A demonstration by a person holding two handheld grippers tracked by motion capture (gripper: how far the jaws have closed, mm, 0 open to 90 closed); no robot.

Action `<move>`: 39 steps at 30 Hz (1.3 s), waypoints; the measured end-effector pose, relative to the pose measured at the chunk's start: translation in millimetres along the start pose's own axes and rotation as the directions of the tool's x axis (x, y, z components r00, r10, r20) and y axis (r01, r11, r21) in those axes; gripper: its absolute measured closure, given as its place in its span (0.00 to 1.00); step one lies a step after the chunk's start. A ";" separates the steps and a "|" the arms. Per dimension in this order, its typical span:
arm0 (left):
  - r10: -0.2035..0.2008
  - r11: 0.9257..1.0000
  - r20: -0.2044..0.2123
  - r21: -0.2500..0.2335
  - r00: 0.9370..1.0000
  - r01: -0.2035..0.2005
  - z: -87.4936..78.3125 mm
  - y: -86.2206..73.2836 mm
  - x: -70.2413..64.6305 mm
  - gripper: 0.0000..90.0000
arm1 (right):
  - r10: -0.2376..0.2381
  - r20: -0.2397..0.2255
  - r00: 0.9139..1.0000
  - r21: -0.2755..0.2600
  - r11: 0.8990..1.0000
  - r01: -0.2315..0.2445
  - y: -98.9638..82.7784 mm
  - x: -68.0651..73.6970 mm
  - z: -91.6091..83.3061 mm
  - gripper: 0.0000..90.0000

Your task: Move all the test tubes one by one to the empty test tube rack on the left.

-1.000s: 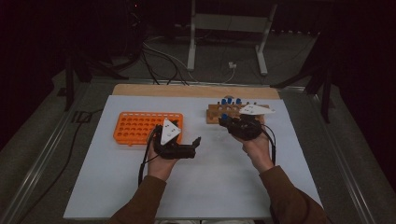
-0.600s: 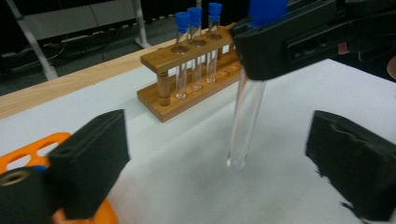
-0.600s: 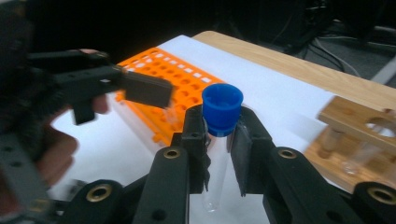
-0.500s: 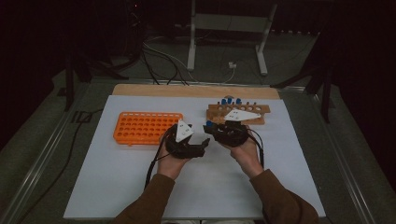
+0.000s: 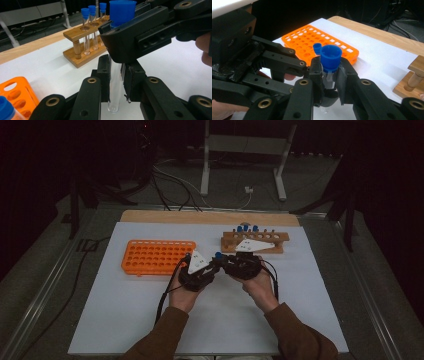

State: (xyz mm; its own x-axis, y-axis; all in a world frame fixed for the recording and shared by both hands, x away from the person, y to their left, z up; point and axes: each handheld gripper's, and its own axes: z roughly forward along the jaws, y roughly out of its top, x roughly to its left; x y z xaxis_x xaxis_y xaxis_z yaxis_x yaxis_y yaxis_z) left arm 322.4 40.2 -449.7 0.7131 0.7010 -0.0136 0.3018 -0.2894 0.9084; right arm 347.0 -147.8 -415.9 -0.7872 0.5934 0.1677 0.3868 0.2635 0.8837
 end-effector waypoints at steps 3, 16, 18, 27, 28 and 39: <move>-0.005 1.000 -0.008 0.003 1.000 0.005 0.8 -0.9 1.1 0.87 | 0.010 -0.005 1.000 -0.008 1.000 -0.010 -0.2 -3.5 -1.4 0.73; -0.045 0.999 -0.038 -0.009 0.998 0.045 -8.0 -5.1 16.0 0.87 | 0.012 0.050 0.999 -0.044 0.999 -0.009 -4.8 -20.7 -21.2 0.12; -0.054 0.998 -0.042 -0.017 0.998 0.053 -11.9 -5.9 18.7 0.87 | 0.012 0.071 0.997 -0.049 0.999 -0.009 -7.1 -25.3 -24.8 0.08; -0.062 0.996 -0.048 -0.060 0.997 0.059 -32.4 -11.0 31.2 0.87 | -0.006 0.149 0.989 -0.046 0.999 0.013 -17.5 -37.2 -38.2 0.00; -0.064 0.996 -0.050 -0.064 0.997 0.061 -34.8 -11.2 32.9 0.87 | -0.008 0.158 0.987 -0.049 0.999 0.015 -18.6 -38.3 -39.7 0.00; -0.086 0.992 -0.131 -0.105 0.988 0.073 -53.1 -16.2 54.6 0.87 | 0.026 0.226 0.974 -0.055 0.998 -0.014 -40.7 -53.5 -56.2 0.00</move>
State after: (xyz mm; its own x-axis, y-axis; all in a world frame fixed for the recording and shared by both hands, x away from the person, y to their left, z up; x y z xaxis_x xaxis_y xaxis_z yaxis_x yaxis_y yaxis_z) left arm 322.8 117.8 -442.9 0.5956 0.8024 -0.0371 0.2845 -0.1675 0.9439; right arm 346.5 -233.0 -436.3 -0.6479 0.7567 0.0875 0.3710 0.2132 0.9038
